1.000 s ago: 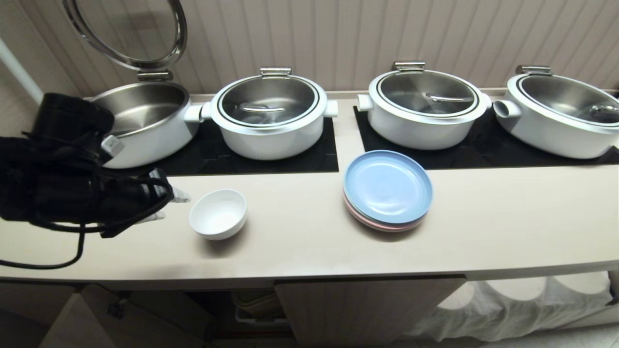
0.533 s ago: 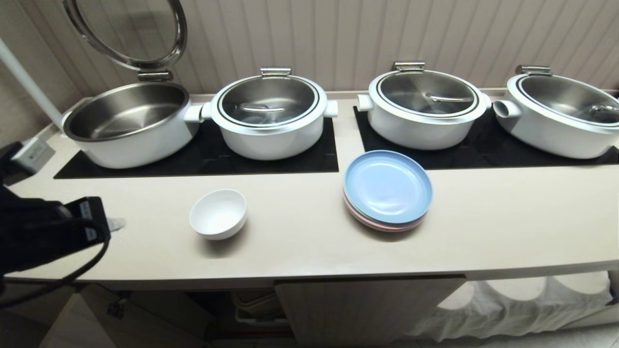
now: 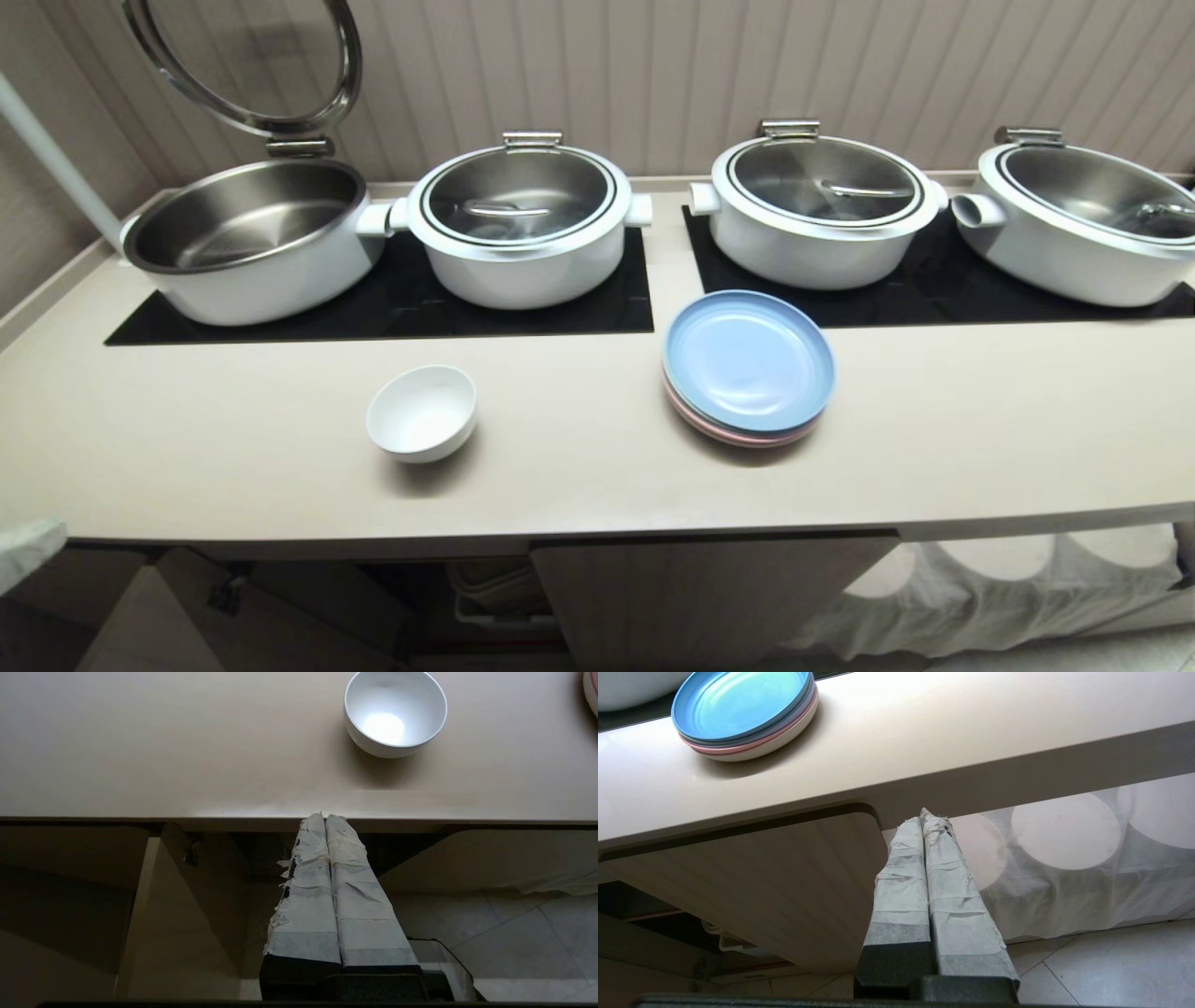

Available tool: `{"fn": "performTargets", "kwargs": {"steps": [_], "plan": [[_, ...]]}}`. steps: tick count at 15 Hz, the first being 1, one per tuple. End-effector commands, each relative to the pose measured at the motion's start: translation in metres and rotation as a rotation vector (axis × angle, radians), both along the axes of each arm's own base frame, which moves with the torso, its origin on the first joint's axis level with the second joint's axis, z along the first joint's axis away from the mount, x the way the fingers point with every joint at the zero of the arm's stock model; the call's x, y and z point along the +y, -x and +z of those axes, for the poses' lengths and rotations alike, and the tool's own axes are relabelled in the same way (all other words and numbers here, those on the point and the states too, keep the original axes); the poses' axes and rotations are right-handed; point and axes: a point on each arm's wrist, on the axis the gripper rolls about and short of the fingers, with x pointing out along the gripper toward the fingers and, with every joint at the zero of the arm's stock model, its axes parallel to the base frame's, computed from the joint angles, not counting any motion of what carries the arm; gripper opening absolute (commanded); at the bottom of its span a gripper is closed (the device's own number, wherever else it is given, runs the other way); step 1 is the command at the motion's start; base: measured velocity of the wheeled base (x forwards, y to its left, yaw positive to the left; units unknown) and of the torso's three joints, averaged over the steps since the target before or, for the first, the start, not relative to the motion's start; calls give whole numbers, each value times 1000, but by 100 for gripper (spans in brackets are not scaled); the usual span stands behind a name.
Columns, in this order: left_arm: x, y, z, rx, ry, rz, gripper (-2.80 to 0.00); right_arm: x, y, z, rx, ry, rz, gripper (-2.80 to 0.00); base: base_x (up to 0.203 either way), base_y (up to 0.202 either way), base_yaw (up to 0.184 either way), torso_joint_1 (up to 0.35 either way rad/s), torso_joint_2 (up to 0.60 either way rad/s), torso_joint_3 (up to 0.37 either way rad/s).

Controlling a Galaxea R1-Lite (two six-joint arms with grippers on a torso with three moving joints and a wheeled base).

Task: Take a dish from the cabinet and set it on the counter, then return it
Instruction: Pick up the bowl from the table

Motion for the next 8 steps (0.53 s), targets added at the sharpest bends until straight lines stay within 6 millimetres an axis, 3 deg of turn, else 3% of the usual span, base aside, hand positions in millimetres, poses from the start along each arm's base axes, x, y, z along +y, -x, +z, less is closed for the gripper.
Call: {"fn": "performTargets", "kwargs": {"steps": [1, 5, 8], "plan": [[5, 36, -28, -121, -20, 14, -280, 0, 0, 0, 1, 0, 0, -280, 0, 0, 0, 0, 0, 0], [2, 58, -70, -249, -23, -61, -280, 0, 0, 0, 1, 0, 0, -280, 0, 0, 0, 0, 0, 0], [1, 61, -98, -254, -61, -66, -280, 0, 0, 0, 1, 0, 0, -280, 0, 0, 0, 0, 0, 0]]}}
